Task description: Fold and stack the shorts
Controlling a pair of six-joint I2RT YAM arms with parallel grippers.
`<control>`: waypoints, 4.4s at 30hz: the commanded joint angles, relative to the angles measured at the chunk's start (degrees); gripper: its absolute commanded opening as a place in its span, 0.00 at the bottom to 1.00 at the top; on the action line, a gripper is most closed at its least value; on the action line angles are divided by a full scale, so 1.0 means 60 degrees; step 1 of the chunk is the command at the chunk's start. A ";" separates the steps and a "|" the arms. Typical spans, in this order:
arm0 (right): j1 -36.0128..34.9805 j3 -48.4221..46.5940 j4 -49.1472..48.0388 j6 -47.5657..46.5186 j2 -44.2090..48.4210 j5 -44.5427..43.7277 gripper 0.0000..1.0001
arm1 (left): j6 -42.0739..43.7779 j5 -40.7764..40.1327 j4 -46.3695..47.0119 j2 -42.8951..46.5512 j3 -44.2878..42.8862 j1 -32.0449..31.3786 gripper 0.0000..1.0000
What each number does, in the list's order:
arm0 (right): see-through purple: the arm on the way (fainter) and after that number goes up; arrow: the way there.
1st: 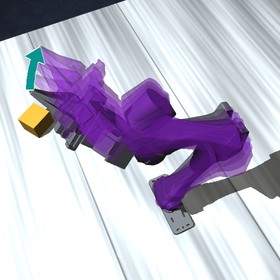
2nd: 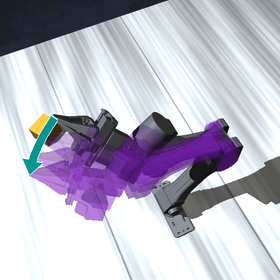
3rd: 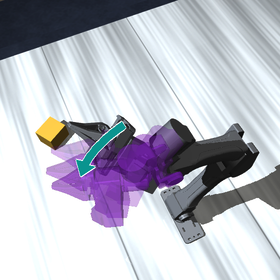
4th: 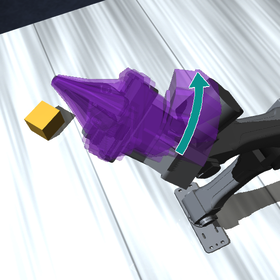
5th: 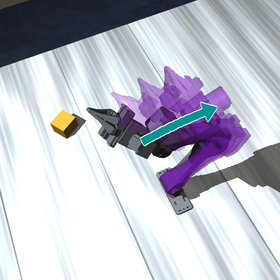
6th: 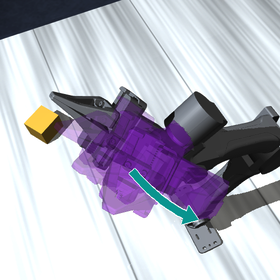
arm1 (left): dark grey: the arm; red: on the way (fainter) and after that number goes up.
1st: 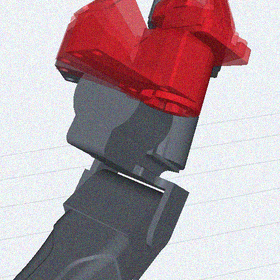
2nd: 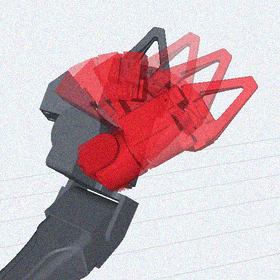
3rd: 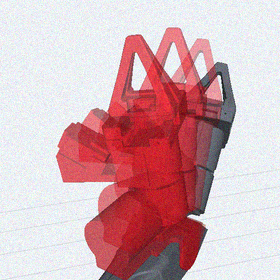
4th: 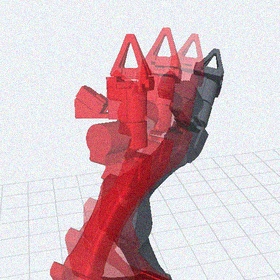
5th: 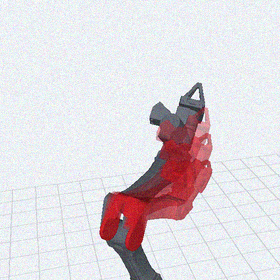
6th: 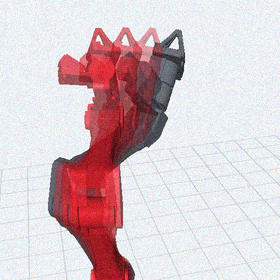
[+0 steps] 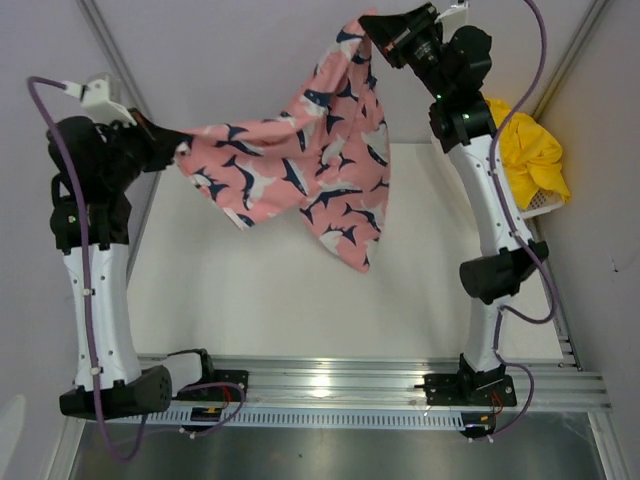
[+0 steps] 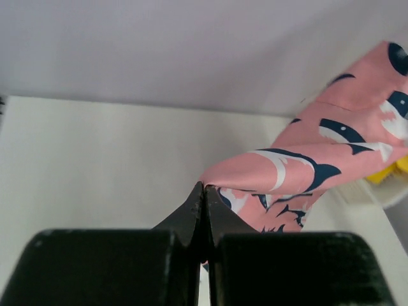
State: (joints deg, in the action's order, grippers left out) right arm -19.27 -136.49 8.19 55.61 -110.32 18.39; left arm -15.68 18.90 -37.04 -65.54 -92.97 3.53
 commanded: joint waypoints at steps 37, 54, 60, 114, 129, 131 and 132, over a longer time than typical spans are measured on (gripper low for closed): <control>0.2786 0.6957 -0.8598 0.7302 0.2828 0.1988 0.00 | -0.2088 0.5710 0.3477 0.0624 -0.0521 0.2402 0.00; -0.0229 0.3226 -0.0258 -0.0199 0.3431 -0.0205 0.00 | -0.0144 0.2687 0.3420 0.1781 0.3759 -0.2483 0.15; -0.1271 0.2606 0.1065 -0.0993 0.3256 -0.2726 0.00 | -0.0227 0.1043 0.4121 0.3070 0.5530 -0.4861 0.53; -0.1828 0.3689 0.1199 0.0706 0.3943 -0.5219 0.00 | 0.0315 -0.8715 0.9748 -0.5686 0.5712 -1.0300 0.99; -0.1784 0.4086 0.0980 0.0941 0.4193 -0.5146 0.00 | 0.0049 -0.9404 0.8546 -0.7153 0.4215 -0.9231 0.63; -0.1769 0.4085 0.0980 0.0941 0.4236 -0.5160 0.00 | 0.0283 -0.9390 0.8779 -0.7051 0.4506 -0.9231 0.54; -0.1740 0.4085 0.0994 0.0941 0.4222 -0.5189 0.00 | 0.0343 -0.9317 0.8911 -0.6993 0.4769 -0.9231 0.40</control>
State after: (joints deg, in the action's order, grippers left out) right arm -29.85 -111.37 18.11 60.64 -87.94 -11.38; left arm -15.14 -36.27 14.44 -108.40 -65.95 -51.57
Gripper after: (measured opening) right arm 0.011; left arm 0.484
